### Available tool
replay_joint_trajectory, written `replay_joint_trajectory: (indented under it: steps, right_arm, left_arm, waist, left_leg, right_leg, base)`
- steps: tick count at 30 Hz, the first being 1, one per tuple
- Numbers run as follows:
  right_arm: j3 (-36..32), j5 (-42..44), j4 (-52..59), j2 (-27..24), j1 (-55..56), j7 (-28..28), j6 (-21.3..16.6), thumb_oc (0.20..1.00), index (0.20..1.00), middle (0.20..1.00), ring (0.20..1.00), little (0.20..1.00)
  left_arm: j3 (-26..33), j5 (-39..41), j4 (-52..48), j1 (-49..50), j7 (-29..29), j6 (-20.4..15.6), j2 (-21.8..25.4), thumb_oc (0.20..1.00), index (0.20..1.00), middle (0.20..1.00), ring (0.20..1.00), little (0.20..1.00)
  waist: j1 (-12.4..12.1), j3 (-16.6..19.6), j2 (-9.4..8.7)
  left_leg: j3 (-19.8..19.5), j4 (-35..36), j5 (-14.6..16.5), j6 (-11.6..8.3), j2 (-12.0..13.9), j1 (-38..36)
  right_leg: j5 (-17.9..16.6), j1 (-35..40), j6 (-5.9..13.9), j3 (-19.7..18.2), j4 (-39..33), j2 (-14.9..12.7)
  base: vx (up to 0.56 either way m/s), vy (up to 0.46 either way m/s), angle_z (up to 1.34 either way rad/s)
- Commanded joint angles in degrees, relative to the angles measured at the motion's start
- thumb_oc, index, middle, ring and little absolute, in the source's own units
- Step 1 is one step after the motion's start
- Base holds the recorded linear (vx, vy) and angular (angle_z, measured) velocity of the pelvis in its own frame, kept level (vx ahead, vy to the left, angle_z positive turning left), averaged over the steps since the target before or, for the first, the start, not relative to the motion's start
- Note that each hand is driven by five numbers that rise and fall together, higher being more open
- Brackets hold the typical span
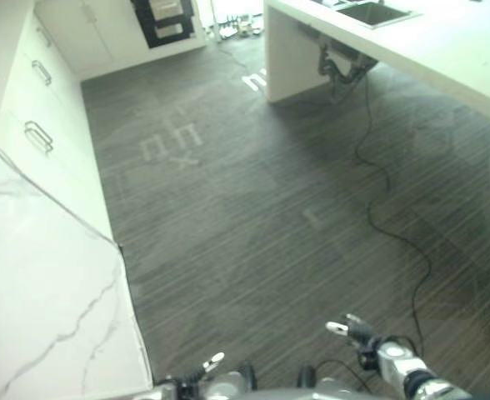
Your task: Place the dishes in the dishwasher.
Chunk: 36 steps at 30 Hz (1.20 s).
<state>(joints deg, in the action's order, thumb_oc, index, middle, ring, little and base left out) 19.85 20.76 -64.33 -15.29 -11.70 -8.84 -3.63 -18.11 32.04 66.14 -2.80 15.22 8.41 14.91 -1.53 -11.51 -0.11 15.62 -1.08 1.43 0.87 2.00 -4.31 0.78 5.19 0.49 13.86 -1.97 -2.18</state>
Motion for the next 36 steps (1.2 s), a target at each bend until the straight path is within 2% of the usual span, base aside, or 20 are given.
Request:
replay_joint_trajectory:
  steps: [1, 5, 8, 10, 15, 19, 25, 29, 31, 32, 33, 34, 35, 36]
  right_arm:
    - [3.9, -2.1, 1.9, -2.1, -4.6, 2.4, -2.9, 1.000, 1.000, 1.000, 1.000, 1.000]
    - [2.9, -0.2, 3.3, -3.1, -4.0, 2.9, -3.6, 1.000, 1.000, 1.000, 1.000, 1.000]
    - [1.7, 1.0, 5.1, -4.1, -2.8, 3.0, -4.6, 1.000, 1.000, 1.000, 1.000, 1.000]
    - [0.4, 2.9, 8.3, -5.2, -1.1, 3.1, -6.0, 1.000, 1.000, 1.000, 1.000, 1.000]
    - [-0.4, 4.0, 12.5, -6.1, 0.5, 3.0, -6.9, 1.000, 1.000, 1.000, 1.000, 1.000]
    - [-1.2, 5.9, 14.9, -6.0, 2.1, 3.6, -7.6, 1.000, 1.000, 1.000, 1.000, 1.000]
    - [-2.4, 10.3, 17.9, -6.0, 3.9, 0.8, -8.8, 1.000, 1.000, 1.000, 1.000, 1.000]
    - [-2.7, 10.3, 20.7, -7.0, 4.8, -0.7, -9.6, 1.000, 1.000, 1.000, 1.000, 1.000]
    - [-2.7, 10.0, 22.4, -7.4, 4.7, -2.7, -10.1, 1.000, 1.000, 1.000, 1.000, 1.000]
    - [-2.6, 9.6, 23.5, -7.6, 4.9, -3.2, -10.3, 1.000, 1.000, 1.000, 1.000, 1.000]
    - [-2.6, 8.3, 25.7, -7.9, 5.4, -4.0, -11.4, 1.000, 1.000, 1.000, 1.000, 1.000]
    - [-2.6, 8.0, 26.5, -8.0, 5.5, -4.3, -11.6, 1.000, 1.000, 1.000, 1.000, 1.000]
    - [-2.6, 7.9, 27.1, -8.1, 5.5, -4.3, -12.0, 1.000, 1.000, 1.000, 1.000, 1.000]
    - [-2.6, 7.9, 27.1, -8.1, 5.5, -4.3, -12.0, 1.000, 1.000, 1.000, 1.000, 1.000]
  left_arm:
    - [-2.4, -1.3, -3.4, -8.8, -1.6, -7.6, -3.3, 1.000, 1.000, 1.000, 1.000, 1.000]
    - [-2.5, -3.7, -7.3, -8.8, -4.4, -9.6, -2.5, 1.000, 1.000, 1.000, 1.000, 1.000]
    - [-2.9, -8.6, -11.1, -8.8, -6.2, -11.7, -1.5, 1.000, 1.000, 1.000, 1.000, 1.000]
    - [-3.6, -11.8, -16.5, -8.4, -8.6, -12.4, 0.1, 1.000, 1.000, 1.000, 1.000, 1.000]
    - [-4.0, -14.7, -21.8, -7.7, -13.1, -13.9, 2.0, 1.000, 1.000, 1.000, 1.000, 1.000]
    - [-3.9, -15.3, -22.9, -6.6, -15.0, -14.7, 2.3, 1.000, 1.000, 1.000, 1.000, 1.000]
    - [-2.6, -16.5, -20.2, -5.9, -18.3, -16.3, 1.1, 1.000, 1.000, 1.000, 1.000, 1.000]
    - [-1.4, -14.8, -19.7, -5.8, -19.7, -19.5, 0.4, 1.000, 1.000, 1.000, 1.000, 1.000]
    - [-0.2, -9.7, -20.5, -5.4, -20.3, -21.4, 0.1, 1.000, 1.000, 1.000, 1.000, 1.000]
    - [0.7, -8.5, -21.3, -5.2, -19.9, -22.0, 0.1, 1.000, 1.000, 1.000, 1.000, 1.000]
    - [1.8, -8.2, -23.9, -4.6, -19.2, -22.2, 0.7, 1.000, 1.000, 1.000, 1.000, 1.000]
    - [2.3, -8.3, -25.1, -4.3, -18.7, -22.1, 1.0, 1.000, 1.000, 1.000, 1.000, 1.000]
    - [2.5, -8.4, -26.5, -4.0, -18.2, -21.9, 1.4, 1.000, 1.000, 1.000, 1.000, 1.000]
    - [2.5, -8.4, -26.5, -4.0, -18.2, -21.9, 1.4, 1.000, 1.000, 1.000, 1.000, 1.000]
  waist:
    - [0.1, -1.0, -0.01]
    - [0.1, -1.5, 0.32]
    - [0.2, -1.7, 0.86]
    - [0.7, -1.7, 1.88]
    - [1.7, -1.5, 2.98]
    - [2.5, -1.1, 3.45]
    - [3.9, -0.8, 3.25]
    - [4.6, -1.1, 2.23]
    - [4.8, -1.4, 1.42]
    - [4.8, -1.7, 1.02]
    - [4.4, -2.8, 0.42]
    - [4.1, -3.4, 0.34]
    - [3.6, -3.9, 0.33]
    - [3.6, -3.9, 0.33]
  left_leg:
    - [-1.9, 2.2, -3.4, -6.25, 7.7, -1.0]
    - [-2.3, 1.6, -3.5, -6.46, 7.7, -0.6]
    - [-2.5, 1.2, -3.4, -6.59, 7.4, -0.3]
    - [-2.5, 1.4, -3.2, -6.56, 6.8, -0.6]
    - [-2.1, 1.9, -3.1, -6.70, 6.2, -0.9]
    - [-2.3, 2.3, -2.9, -6.68, 5.8, -1.3]
    - [-2.5, 1.9, -2.7, -6.86, 5.9, -0.9]
    - [-2.8, -3.7, -1.1, -6.75, 5.8, 0.4]
    - [-2.7, -12.7, -1.0, -6.26, 5.9, 2.8]
    - [-2.6, -17.5, -1.7, -6.18, 6.2, 4.6]
    - [-3.0, -26.8, -3.3, -6.41, 7.1, 8.9]
    - [-3.4, -29.3, -4.0, -6.53, 7.4, 10.9]
    - [-3.1, -29.3, -5.3, -6.68, 7.7, 12.7]
    - [-3.1, -29.3, -5.3, -6.68, 7.7, 12.7]
  right_leg:
    - [-0.5, 0.8, 3.42, 3.0, -0.1, -3.9]
    - [-0.5, 0.6, 3.38, 3.0, 0.4, -4.0]
    - [-0.4, 0.4, 3.36, 3.3, 0.7, -4.5]
    - [-0.3, 0.4, 3.56, 3.1, 0.9, -5.0]
    - [-0.3, 0.3, 3.76, 2.5, 0.8, -5.5]
    - [-0.3, 0.5, 3.80, 1.5, 0.4, -5.4]
    - [0.3, -0.1, 3.48, 0.0, 0.8, -4.7]
    - [1.5, -0.8, 2.26, -1.3, 2.6, -3.7]
    - [2.3, -1.3, 0.94, -1.9, 3.8, -3.4]
    - [2.5, -1.3, 0.31, -1.9, 4.2, -3.4]
    - [2.6, -1.0, -0.68, -1.9, 4.9, -3.2]
    - [2.7, -0.9, -0.94, -1.9, 5.2, -2.9]
    - [3.0, -0.7, -1.05, -1.9, 5.4, -2.7]
    - [3.0, -0.7, -1.05, -1.9, 5.4, -2.7]
  base:
    - [0.00, 0.000, 0.00]
    - [-0.01, -0.035, 0.08]
    - [0.00, -0.010, 0.02]
    - [0.00, 0.000, 0.00]
    - [0.00, 0.009, -0.05]
    - [0.03, 0.002, -0.08]
    - [0.01, -0.044, 0.03]
    - [0.00, -0.110, -0.06]
    - [0.04, -0.105, -0.12]
    - [0.05, -0.165, -0.15]
    - [0.05, -0.163, -0.11]
    - [0.07, -0.132, -0.01]
    - [0.05, -0.039, 0.09]
    - [0.16, 0.043, 0.01]
